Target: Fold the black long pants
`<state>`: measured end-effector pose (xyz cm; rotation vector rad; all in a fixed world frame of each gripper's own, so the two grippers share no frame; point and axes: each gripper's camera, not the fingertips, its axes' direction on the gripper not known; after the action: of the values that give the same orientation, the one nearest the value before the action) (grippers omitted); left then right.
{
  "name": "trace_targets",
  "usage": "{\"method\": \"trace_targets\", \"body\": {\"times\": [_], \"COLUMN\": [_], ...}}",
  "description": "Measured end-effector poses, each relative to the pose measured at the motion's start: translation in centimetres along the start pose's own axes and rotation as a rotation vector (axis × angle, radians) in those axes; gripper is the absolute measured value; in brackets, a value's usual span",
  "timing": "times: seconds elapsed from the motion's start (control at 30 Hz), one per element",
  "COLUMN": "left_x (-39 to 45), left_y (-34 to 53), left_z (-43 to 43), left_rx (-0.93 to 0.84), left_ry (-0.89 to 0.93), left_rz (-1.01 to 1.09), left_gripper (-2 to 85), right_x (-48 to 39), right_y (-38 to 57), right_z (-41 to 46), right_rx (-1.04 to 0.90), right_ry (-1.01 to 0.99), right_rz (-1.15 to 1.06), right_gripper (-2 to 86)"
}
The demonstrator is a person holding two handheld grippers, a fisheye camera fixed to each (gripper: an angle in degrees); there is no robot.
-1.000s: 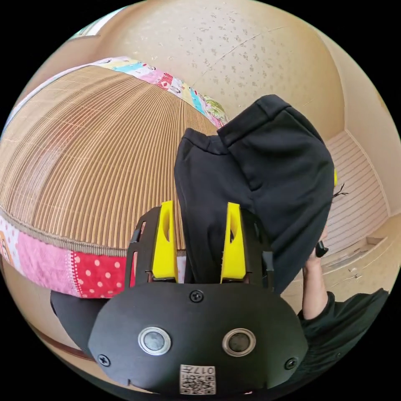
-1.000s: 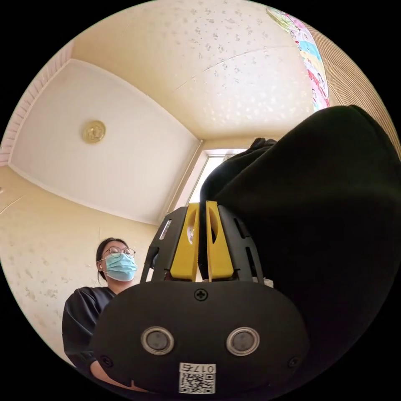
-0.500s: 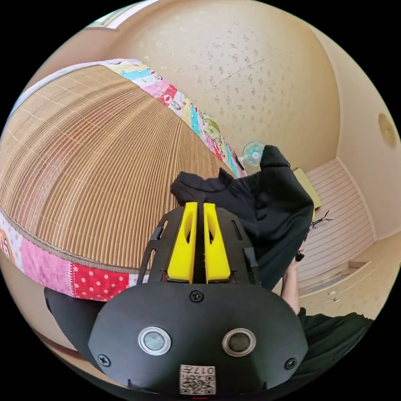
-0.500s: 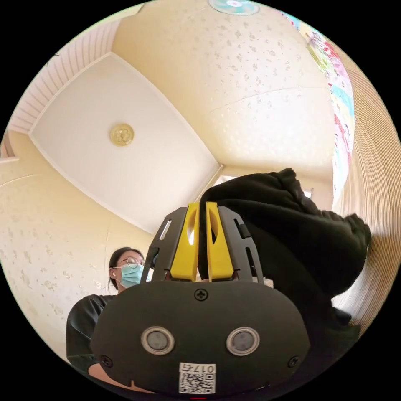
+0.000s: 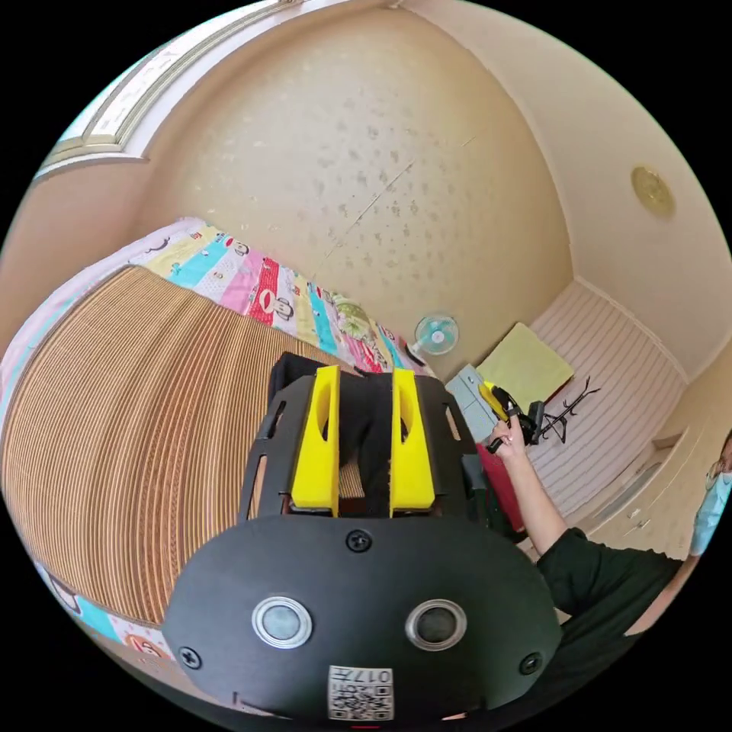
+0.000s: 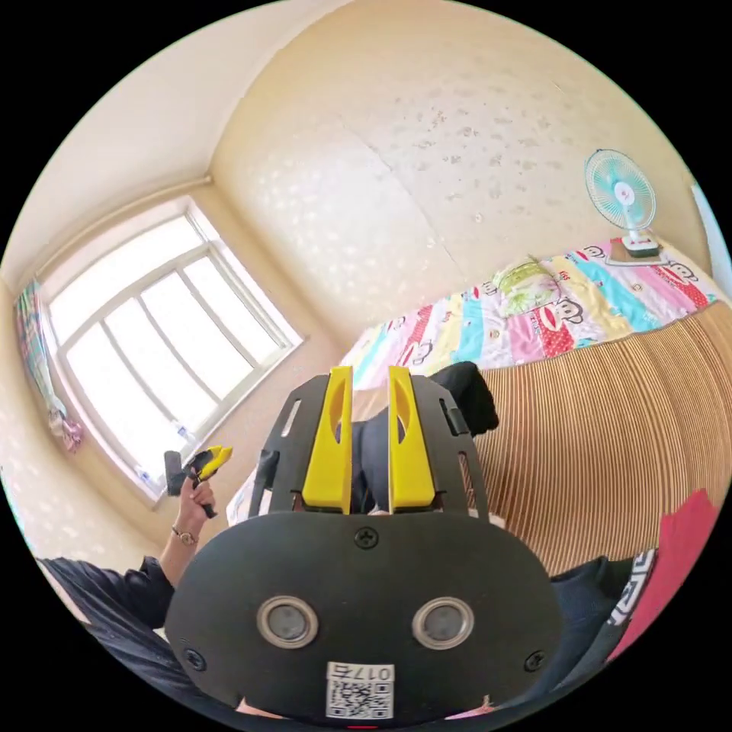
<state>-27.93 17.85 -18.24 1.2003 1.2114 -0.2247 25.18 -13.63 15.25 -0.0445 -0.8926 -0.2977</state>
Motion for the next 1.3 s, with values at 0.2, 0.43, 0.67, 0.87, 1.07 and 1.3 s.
{"method": "trace_targets", "body": {"times": [0.2, 0.43, 0.67, 0.87, 1.07, 1.3], "left_x": [-3.2, -4.9, 0.9, 6.3, 9.0, 8.8], "left_y": [15.5, 22.6, 16.1, 17.4, 25.9, 30.7], "left_z": [4.0, 7.3, -3.7, -13.2, -11.6, -12.5], "left_rx": [-0.211, -0.326, -0.129, -0.07, -0.213, -0.487], "left_ry": [-0.112, 0.041, 0.577, 0.59, 0.631, 0.648], "left_rz": [-0.06, -0.276, -0.037, 0.176, 0.192, 0.187], "left_gripper": [16.7, 10.5, 4.0, 4.0, 4.0, 4.1], "right_x": [-3.9, -12.4, -13.1, -15.5, -14.9, -19.1], "right_y": [15.6, 26.8, 21.3, 18.1, 24.4, 29.9], "right_z": [9.9, 20.4, 14.9, 5.9, 15.5, 25.3], "right_rx": [-0.352, -0.665, -0.354, -0.197, -0.493, -0.692], "right_ry": [-0.154, -0.071, -0.324, -0.116, -0.076, 0.241], "right_rz": [0.01, -0.042, 0.009, -0.119, 0.069, -0.093], "right_gripper": [8.4, 10.2, 1.1, 2.9, 13.9, 3.8]}}
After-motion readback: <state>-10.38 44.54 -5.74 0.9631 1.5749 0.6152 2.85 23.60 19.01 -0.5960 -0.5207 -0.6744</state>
